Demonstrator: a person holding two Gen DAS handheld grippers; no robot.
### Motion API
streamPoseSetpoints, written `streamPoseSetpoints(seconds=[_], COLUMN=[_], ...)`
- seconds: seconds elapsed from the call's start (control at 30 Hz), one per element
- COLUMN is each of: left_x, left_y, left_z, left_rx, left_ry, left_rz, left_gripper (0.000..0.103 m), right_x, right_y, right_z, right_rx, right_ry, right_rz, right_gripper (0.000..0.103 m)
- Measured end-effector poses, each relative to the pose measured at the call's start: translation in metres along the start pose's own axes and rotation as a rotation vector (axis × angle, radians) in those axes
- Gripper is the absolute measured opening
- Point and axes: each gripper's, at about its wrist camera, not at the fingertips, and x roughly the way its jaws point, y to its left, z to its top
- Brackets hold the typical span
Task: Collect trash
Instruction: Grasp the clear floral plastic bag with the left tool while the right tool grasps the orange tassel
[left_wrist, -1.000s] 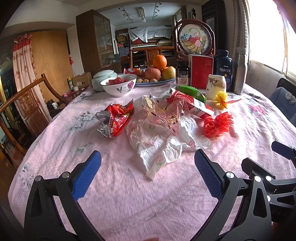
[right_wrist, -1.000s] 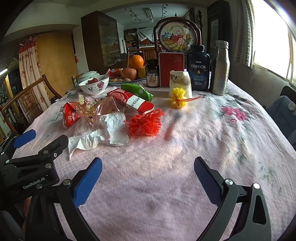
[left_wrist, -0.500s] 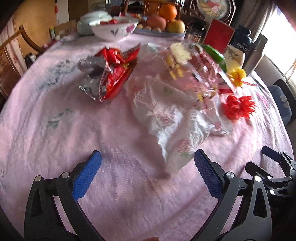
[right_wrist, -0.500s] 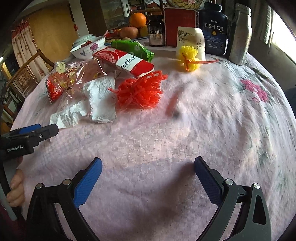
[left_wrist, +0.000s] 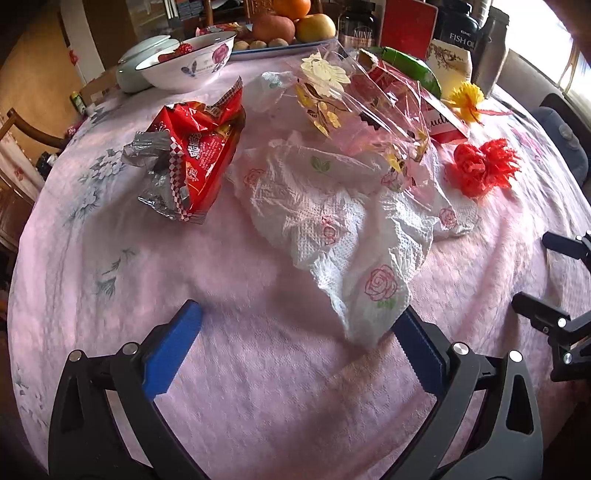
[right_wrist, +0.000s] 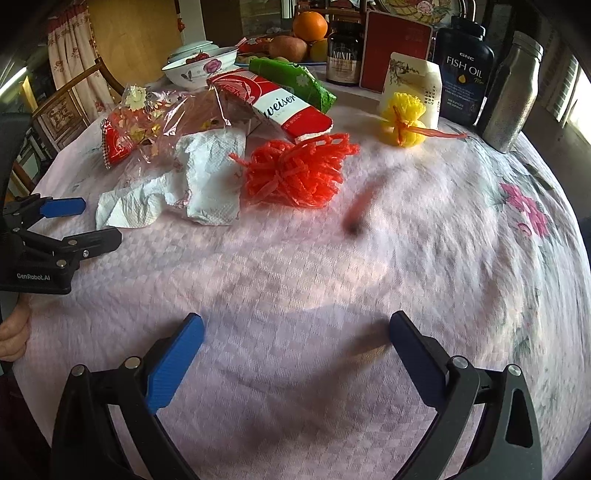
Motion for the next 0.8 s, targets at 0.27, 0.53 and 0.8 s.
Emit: streamPoseSetpoints(seconds=[0.27,0.53,0.8], left_x=[-0.054,-0.020,-0.009], left_y=[-0.003,-0.010,-0.001], left_z=[0.049,0.083,0.072], left_rx=[-0.080,-0.170,-0.188], left_ry=[-0.230,-0.173,-0.164], left_rz=[-0.049,-0.180,-0.176], left_gripper=[0.094,0.082,0.049], right_x=[-0.015,-0.027,-0.021], right_y=[-0.041,-0.079,-0.067], right_z=[-0.004,-0.017,0.027], right_rx=[0.209,0.391,0.379], right_ry=[-0.094,-0.190,-0.224], right_rz=[0.140,0.247,0.265], right_gripper=[0.098,0.098,0.098])
